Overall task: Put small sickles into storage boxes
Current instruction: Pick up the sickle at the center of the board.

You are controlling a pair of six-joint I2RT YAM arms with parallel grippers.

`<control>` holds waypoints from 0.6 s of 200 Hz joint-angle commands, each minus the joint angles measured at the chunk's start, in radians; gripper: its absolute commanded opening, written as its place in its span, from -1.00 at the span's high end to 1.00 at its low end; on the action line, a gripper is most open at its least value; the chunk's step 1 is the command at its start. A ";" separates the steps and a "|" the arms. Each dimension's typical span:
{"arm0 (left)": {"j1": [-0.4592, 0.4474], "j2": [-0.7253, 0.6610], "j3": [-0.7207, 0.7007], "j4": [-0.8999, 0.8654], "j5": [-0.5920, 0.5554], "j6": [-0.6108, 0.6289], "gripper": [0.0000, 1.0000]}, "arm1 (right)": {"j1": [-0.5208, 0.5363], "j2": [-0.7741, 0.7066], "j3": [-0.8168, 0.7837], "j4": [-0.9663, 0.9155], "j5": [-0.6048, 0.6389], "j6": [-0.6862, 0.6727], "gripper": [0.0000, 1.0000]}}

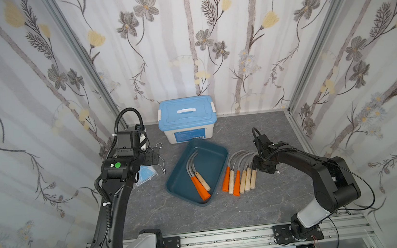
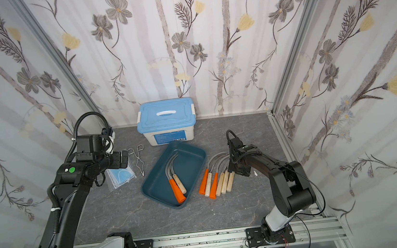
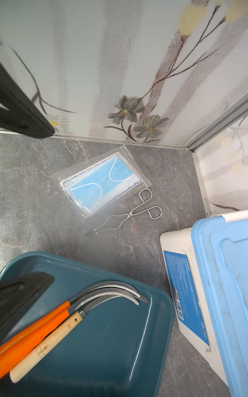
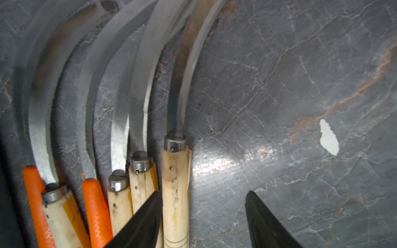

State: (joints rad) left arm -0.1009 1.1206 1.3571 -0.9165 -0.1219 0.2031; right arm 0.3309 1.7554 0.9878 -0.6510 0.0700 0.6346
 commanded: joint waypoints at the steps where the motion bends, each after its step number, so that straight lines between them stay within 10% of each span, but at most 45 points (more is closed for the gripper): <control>1: 0.003 -0.008 -0.004 0.019 -0.010 0.006 -1.00 | 0.001 0.010 0.015 0.018 -0.012 -0.007 -0.27; 120: 0.004 -0.011 -0.015 0.016 -0.007 0.005 -1.00 | 0.034 0.062 0.049 -0.009 0.031 -0.029 -0.25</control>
State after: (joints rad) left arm -0.0982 1.1088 1.3441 -0.9169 -0.1303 0.2031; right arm 0.3550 1.8030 1.0233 -0.6601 0.0628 0.6155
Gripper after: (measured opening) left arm 0.997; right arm 0.623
